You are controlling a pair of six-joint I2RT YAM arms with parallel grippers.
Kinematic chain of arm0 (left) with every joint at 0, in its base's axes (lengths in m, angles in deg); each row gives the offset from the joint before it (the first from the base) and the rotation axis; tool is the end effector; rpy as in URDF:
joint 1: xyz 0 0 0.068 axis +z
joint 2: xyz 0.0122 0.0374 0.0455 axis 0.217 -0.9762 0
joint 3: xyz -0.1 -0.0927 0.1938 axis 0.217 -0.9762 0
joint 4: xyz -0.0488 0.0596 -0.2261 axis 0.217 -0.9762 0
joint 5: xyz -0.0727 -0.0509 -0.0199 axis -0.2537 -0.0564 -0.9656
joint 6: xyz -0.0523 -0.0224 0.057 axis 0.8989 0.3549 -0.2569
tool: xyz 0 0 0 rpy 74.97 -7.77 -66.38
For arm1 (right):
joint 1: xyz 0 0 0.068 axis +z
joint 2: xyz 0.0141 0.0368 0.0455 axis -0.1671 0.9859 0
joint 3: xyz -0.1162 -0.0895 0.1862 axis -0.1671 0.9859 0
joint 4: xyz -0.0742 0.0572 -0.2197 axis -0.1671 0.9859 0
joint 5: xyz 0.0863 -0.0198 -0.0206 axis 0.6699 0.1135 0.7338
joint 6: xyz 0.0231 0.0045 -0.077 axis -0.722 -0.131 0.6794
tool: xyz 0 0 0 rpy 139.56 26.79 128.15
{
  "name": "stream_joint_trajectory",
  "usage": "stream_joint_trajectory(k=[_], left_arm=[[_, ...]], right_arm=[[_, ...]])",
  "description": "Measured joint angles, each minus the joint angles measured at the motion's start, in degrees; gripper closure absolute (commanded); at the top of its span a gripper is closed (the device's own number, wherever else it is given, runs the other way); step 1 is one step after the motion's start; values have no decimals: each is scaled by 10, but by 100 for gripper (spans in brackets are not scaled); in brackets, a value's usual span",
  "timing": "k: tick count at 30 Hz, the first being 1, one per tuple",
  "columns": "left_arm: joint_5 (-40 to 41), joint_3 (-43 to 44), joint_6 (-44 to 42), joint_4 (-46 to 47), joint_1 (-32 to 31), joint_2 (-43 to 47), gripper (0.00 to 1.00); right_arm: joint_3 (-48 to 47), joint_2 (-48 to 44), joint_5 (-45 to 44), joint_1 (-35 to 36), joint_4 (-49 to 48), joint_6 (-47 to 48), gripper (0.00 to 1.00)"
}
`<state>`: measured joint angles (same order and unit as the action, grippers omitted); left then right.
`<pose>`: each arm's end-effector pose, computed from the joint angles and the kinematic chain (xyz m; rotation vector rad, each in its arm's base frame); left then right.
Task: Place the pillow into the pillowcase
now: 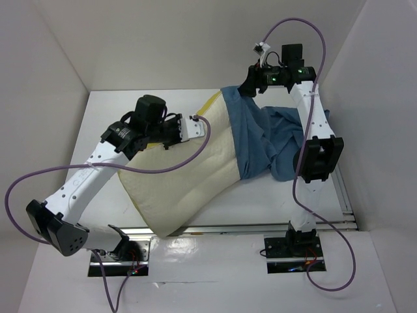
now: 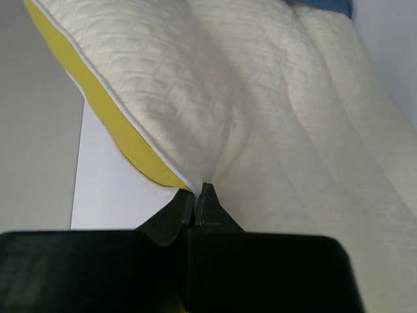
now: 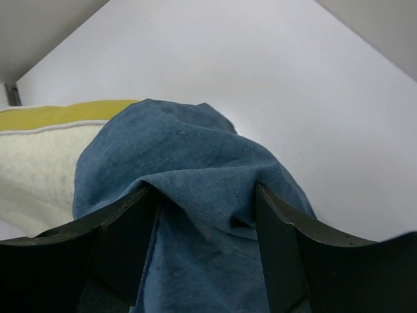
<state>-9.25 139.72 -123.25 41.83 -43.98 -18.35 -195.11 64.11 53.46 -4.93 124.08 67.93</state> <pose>0.2443 -0.1746 0.3486 1.4226 1.5495 -0.2057 0.4256 0.0913 0.3400 -0.8609 1.8415 0.8948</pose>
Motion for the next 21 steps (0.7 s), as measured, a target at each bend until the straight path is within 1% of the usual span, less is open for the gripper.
stream_joint_trajectory(k=[6, 8, 9, 11, 15, 19, 21], left_arm=[[14, -13, -11, 12, 1, 1, 100], [16, -13, -13, 13, 0, 1, 100], [18, -13, -13, 13, 0, 1, 100], [21, -13, -13, 14, -3, 1, 100], [26, -13, -13, 19, -9, 1, 100], [28, -13, -13, 22, -14, 1, 100], [28, -13, -13, 25, -15, 1, 100]], right_arm=[[-14, 9, 7, 0, 59, 36, 31], [-12, 7, -1, -3, 64, 56, 34], [-4, 3, -8, -5, 62, 64, 36], [28, -16, -26, -9, 55, 80, 36], [108, -73, -45, -23, 45, 133, 37], [166, -141, -23, -55, 47, 200, 38], [174, -168, -12, -71, 46, 224, 38]])
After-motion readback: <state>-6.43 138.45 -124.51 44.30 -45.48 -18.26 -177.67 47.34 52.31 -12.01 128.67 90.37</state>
